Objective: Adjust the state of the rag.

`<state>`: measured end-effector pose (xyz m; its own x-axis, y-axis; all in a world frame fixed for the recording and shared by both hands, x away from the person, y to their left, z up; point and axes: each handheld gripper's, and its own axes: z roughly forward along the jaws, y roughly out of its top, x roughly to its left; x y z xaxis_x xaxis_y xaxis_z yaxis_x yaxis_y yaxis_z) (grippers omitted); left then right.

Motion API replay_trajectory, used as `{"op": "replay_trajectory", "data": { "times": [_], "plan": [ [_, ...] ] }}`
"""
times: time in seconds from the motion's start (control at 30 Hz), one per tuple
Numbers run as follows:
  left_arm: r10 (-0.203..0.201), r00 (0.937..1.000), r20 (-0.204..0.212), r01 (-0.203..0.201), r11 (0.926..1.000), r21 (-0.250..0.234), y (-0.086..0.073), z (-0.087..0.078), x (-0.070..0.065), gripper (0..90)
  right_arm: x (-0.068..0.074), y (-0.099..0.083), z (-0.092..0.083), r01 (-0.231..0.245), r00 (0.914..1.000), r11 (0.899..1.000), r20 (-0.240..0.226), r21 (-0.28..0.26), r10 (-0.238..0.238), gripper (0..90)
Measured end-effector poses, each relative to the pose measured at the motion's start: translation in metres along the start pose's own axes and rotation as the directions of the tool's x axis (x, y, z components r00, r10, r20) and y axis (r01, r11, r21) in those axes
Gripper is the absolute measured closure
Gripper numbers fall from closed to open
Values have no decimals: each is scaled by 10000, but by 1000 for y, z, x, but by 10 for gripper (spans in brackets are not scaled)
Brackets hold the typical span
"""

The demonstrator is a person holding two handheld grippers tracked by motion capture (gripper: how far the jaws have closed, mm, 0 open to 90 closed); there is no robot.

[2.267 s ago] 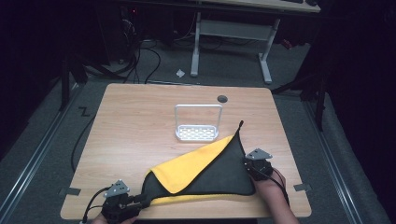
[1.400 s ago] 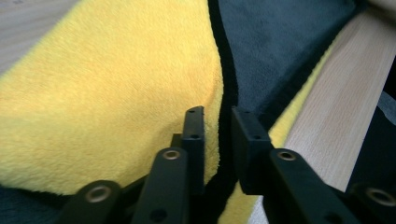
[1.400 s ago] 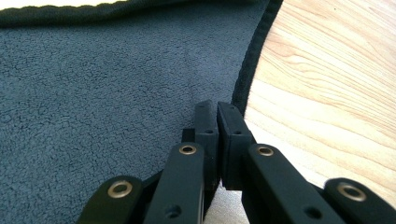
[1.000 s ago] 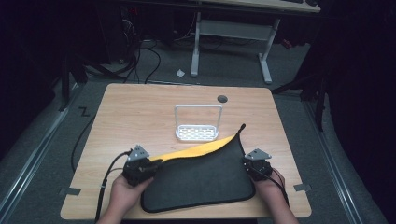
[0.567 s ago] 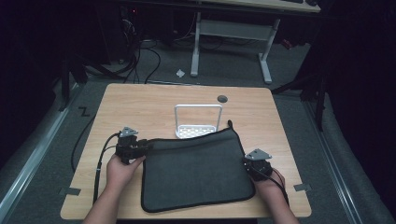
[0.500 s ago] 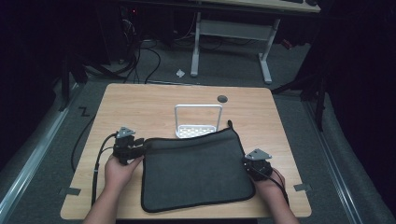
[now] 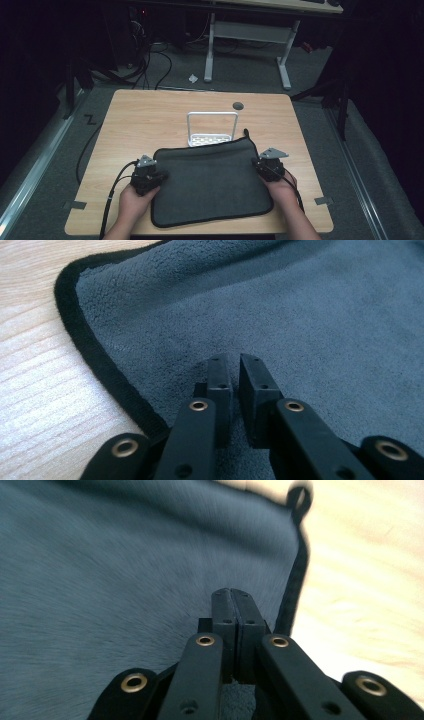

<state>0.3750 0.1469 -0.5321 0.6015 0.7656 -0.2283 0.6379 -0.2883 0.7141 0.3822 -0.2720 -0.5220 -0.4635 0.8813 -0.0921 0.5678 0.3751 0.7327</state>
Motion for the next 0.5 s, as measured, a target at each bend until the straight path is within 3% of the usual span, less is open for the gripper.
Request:
{"op": "replay_trajectory", "data": {
  "times": [0.03,0.13,0.2,0.4,0.5],
  "plan": [
    [33,10000,36,-33,10000,-5,-1,-1,0,840,-1,-2,6,-21,10000,9996,10,279,20,900],
    [12,9997,226,-13,10000,22,-4,-3,-1,838,-2,-6,2,-111,9999,9995,-96,283,114,900],
    [-36,9989,476,30,9999,132,-5,-4,-4,821,2,-13,-5,73,10000,9996,1,275,-73,900],
    [407,9959,811,-433,9986,308,-8,-4,-18,792,10,-37,-35,379,9993,9982,43,473,-382,900],
    [295,9944,1017,-326,9991,288,-9,-4,-21,771,10,-45,-45,401,9991,9978,148,529,-409,900]
  ]
}}
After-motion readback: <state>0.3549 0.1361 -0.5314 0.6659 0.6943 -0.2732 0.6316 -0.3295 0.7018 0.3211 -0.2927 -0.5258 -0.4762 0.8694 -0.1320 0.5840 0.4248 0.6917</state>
